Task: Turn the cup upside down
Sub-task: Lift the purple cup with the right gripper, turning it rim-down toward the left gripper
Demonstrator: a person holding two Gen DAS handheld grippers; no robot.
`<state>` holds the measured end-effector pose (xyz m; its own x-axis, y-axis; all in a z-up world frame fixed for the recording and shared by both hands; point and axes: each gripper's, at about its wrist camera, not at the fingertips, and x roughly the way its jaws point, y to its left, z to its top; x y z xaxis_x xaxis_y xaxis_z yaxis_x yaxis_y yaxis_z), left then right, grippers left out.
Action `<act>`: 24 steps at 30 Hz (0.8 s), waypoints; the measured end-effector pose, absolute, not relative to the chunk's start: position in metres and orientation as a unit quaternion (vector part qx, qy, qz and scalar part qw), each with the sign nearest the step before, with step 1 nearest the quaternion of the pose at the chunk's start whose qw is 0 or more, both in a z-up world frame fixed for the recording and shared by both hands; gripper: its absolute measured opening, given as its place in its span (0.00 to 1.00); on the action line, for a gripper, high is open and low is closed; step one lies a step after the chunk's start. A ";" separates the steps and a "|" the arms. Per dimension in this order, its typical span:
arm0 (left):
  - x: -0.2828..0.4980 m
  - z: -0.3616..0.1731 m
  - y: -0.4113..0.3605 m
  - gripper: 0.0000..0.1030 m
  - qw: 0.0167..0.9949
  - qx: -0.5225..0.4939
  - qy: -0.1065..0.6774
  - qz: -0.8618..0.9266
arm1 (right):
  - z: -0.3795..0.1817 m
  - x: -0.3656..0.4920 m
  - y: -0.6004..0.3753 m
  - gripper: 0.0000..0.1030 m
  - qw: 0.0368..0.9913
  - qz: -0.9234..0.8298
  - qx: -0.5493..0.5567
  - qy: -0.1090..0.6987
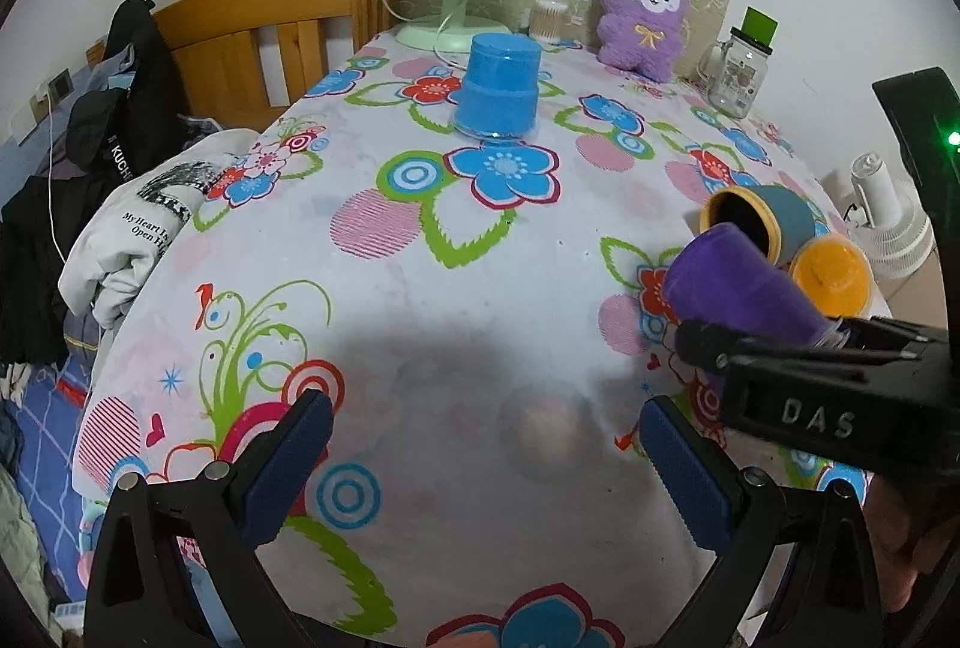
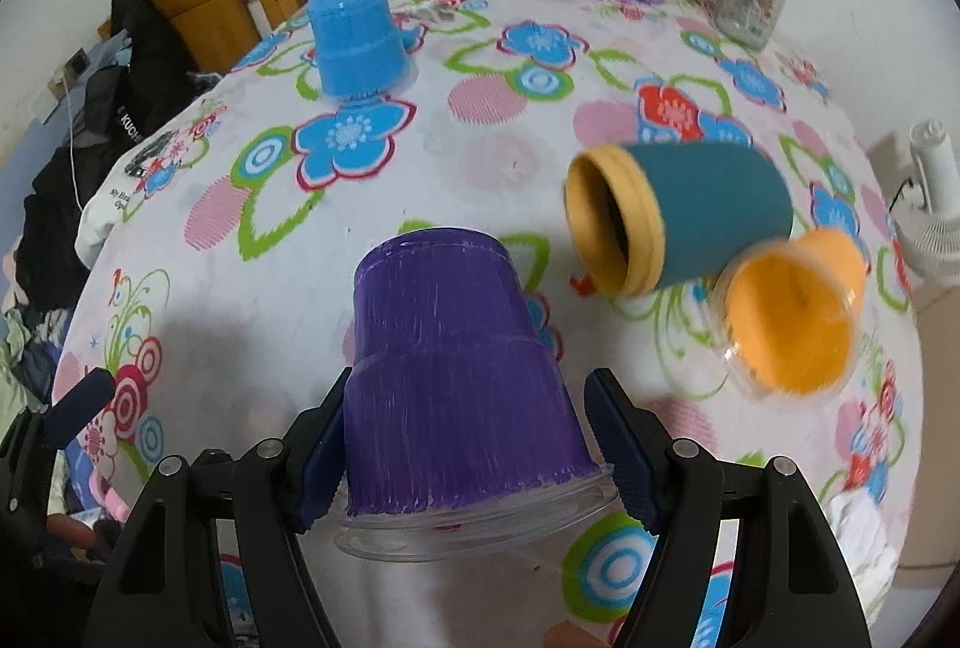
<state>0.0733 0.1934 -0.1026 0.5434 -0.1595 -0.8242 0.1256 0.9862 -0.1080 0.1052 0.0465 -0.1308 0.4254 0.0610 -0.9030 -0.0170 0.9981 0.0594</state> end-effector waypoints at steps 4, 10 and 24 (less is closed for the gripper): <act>0.069 -0.109 0.192 1.00 0.874 -0.015 0.479 -0.082 | -0.141 0.104 0.052 0.75 0.841 0.022 0.031 0.540; 0.066 -0.112 0.192 1.00 0.872 -0.009 0.483 -0.078 | -0.142 0.106 0.060 0.79 0.841 0.019 0.019 0.541; 0.067 -0.095 0.196 1.00 0.881 -0.007 0.467 -0.073 | -0.116 0.100 0.059 0.86 0.856 0.032 0.005 0.516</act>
